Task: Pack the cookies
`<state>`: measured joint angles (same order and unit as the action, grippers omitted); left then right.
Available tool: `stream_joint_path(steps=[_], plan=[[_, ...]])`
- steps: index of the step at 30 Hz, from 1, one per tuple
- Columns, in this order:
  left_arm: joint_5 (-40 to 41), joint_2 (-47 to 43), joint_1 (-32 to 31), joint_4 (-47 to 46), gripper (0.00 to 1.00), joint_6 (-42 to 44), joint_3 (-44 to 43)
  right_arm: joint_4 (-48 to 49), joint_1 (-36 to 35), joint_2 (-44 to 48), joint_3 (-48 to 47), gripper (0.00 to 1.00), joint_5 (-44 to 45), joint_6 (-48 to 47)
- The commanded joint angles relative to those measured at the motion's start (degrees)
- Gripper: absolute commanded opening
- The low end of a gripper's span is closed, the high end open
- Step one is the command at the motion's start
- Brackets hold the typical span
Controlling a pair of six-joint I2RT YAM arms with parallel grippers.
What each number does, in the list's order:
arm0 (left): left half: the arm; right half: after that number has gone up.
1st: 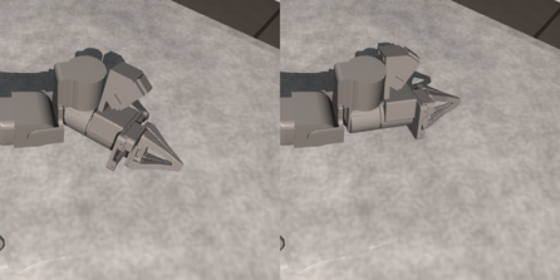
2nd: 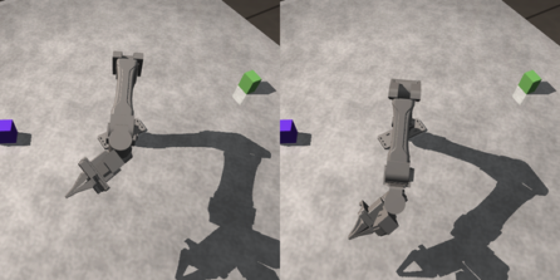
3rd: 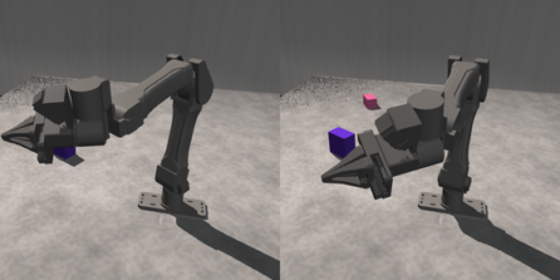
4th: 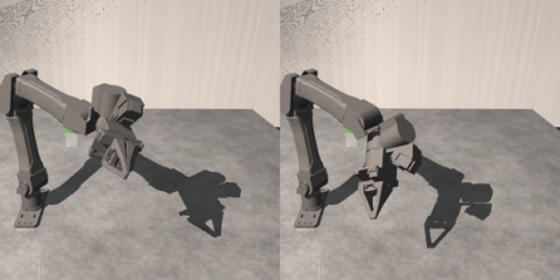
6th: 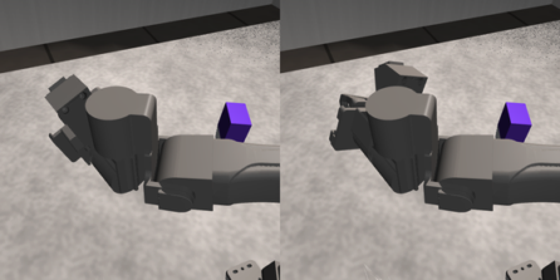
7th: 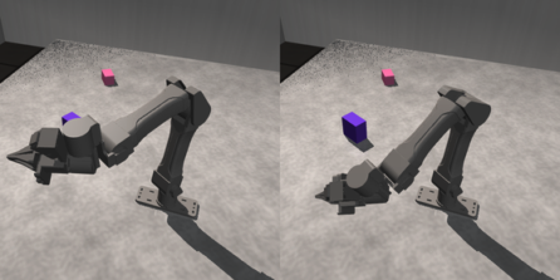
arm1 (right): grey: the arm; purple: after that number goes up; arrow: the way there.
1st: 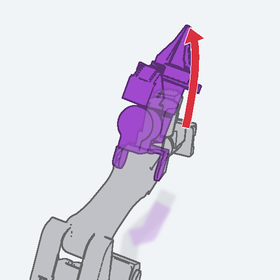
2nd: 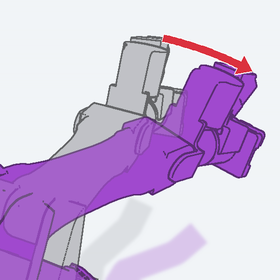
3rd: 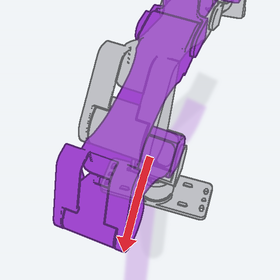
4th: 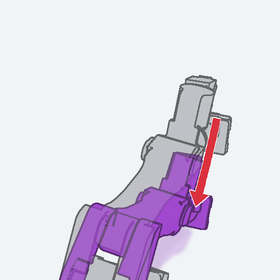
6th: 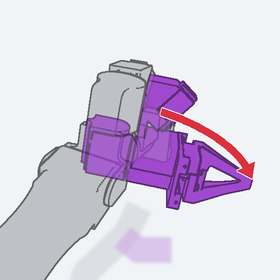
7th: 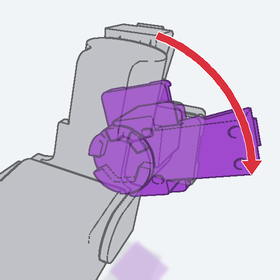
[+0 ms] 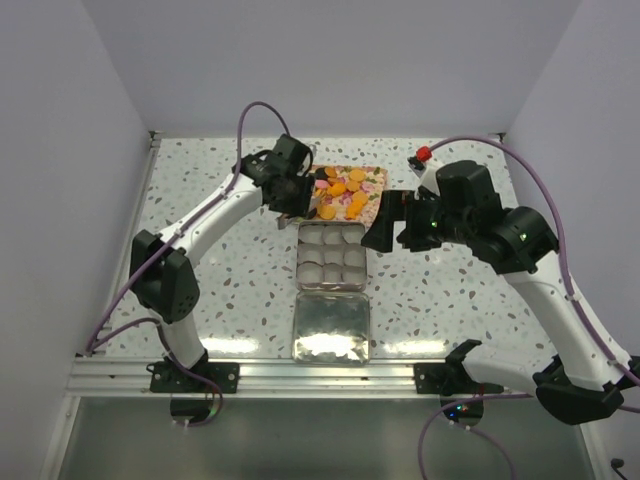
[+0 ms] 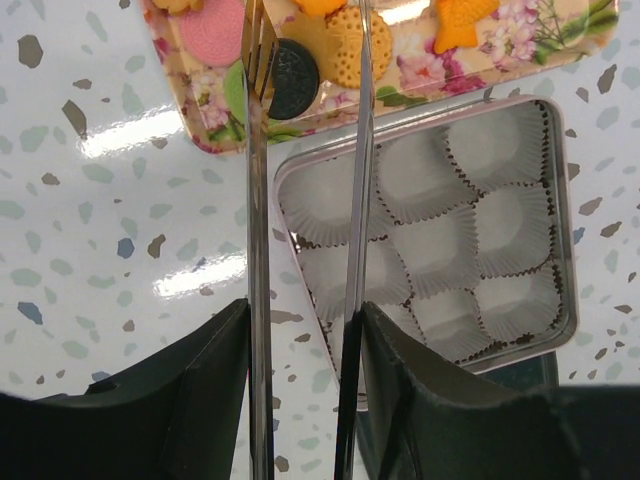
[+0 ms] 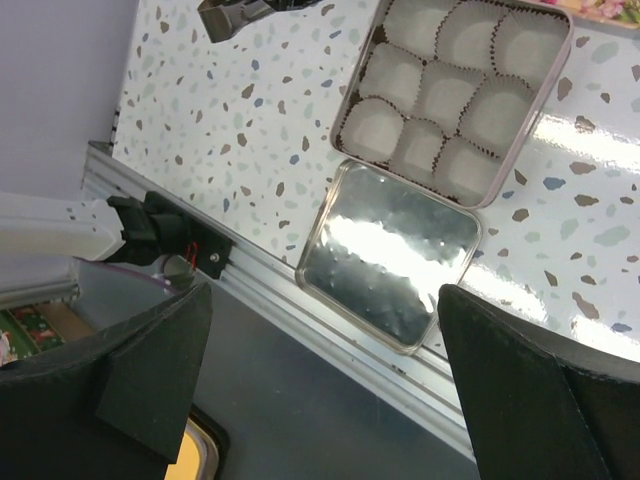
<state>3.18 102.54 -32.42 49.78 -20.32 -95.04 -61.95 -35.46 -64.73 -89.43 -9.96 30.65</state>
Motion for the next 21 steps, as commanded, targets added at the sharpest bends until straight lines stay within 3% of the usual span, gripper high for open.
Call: stream_joint_path(steps=[1, 21], plan=[[4.03, 0.02, -0.09, 1.46, 0.51, 1.15, -2.6, -1.15, 0.22, 1.1, 0.83, 0.99, 1.34, -1.21], [5.78, 6.7, -3.43, 2.34, 0.51, 2.56, -7.79, 0.43, 0.13, 0.13, 2.94, 0.99, 1.34, -1.3]])
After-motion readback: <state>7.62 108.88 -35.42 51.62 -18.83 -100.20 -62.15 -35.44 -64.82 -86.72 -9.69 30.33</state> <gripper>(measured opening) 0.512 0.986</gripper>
